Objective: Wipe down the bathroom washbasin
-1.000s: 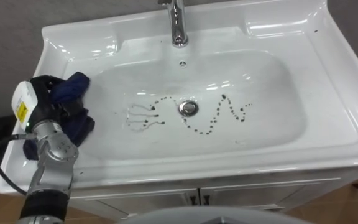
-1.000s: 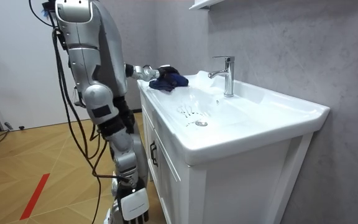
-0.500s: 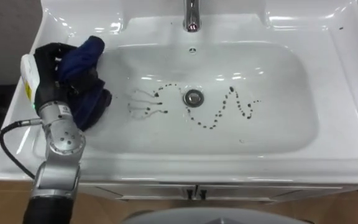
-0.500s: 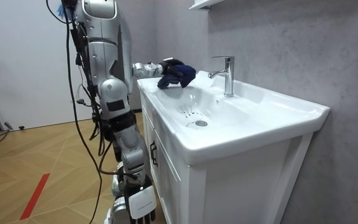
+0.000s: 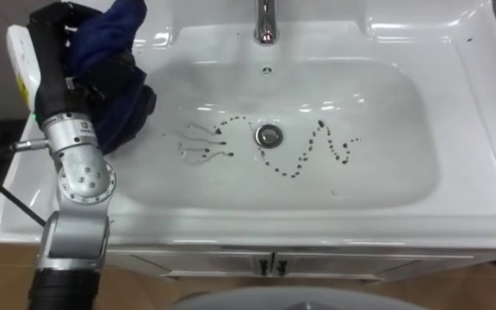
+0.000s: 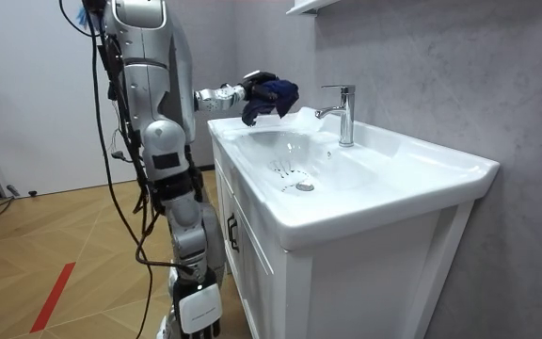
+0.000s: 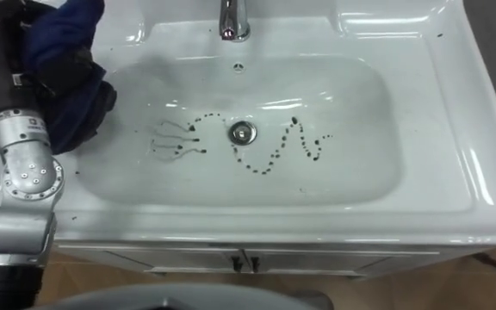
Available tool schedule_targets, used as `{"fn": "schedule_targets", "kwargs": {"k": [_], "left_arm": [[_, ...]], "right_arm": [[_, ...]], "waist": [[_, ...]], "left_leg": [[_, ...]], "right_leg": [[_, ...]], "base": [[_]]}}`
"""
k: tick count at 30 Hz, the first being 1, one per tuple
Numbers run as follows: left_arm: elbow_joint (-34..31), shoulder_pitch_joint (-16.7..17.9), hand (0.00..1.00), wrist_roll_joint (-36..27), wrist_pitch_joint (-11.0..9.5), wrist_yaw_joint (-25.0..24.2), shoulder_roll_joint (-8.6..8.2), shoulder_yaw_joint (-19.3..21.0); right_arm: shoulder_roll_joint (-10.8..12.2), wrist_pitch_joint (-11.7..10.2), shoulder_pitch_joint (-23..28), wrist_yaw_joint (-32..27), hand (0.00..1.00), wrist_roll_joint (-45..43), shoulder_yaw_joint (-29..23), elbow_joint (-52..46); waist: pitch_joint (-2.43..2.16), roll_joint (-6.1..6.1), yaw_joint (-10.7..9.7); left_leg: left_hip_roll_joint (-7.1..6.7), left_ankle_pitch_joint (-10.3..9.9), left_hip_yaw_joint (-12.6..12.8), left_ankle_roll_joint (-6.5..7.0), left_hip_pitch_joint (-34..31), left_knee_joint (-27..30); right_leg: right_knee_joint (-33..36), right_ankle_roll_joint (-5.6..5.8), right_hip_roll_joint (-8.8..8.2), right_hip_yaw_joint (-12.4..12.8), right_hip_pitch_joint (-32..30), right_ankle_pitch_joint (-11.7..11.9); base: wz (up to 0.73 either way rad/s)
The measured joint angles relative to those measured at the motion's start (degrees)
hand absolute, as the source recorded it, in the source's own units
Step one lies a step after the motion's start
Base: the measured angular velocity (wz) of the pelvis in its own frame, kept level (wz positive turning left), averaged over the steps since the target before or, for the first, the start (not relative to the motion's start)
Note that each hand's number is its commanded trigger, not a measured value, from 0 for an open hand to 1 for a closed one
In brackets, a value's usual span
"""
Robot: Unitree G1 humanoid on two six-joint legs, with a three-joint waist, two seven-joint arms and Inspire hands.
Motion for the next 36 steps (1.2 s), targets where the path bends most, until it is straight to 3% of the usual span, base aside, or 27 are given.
{"fn": "schedule_targets", "kwargs": {"k": [13,27,36], "left_arm": [[2.8,0.02,1.0,2.26,0.29,-3.05,0.67,-7.03],[15.29,-2.66,1.0,4.63,0.96,-9.11,0.7,-6.98],[22.84,-6.23,1.0,4.53,3.4,-11.63,0.83,-7.01]], "right_arm": [[-0.36,0.02,-0.33,1.44,0.0,-0.71,1.29,0.35],[-0.23,0.11,-0.68,1.08,0.0,-3.95,0.86,0.42],[-0.12,1.45,-0.56,0.64,0.0,-2.92,0.54,0.23]], "waist": [[-0.36,1.59,-1.12],[0.42,2.2,-4.21],[0.18,2.77,-5.82]], "left_leg": [[0.11,0.05,0.59,0.08,0.19,-0.03],[0.31,0.02,0.73,0.09,-0.5,0.1],[0.32,0.03,0.94,0.09,-0.38,0.13]], "right_leg": [[0.0,0.02,0.07,0.98,-0.26,0.22],[0.82,-0.02,0.09,0.99,-0.59,0.25],[0.91,-0.02,0.09,1.18,-0.65,0.25]], "base": [[-0.03],[0.0],[0.0]]}}
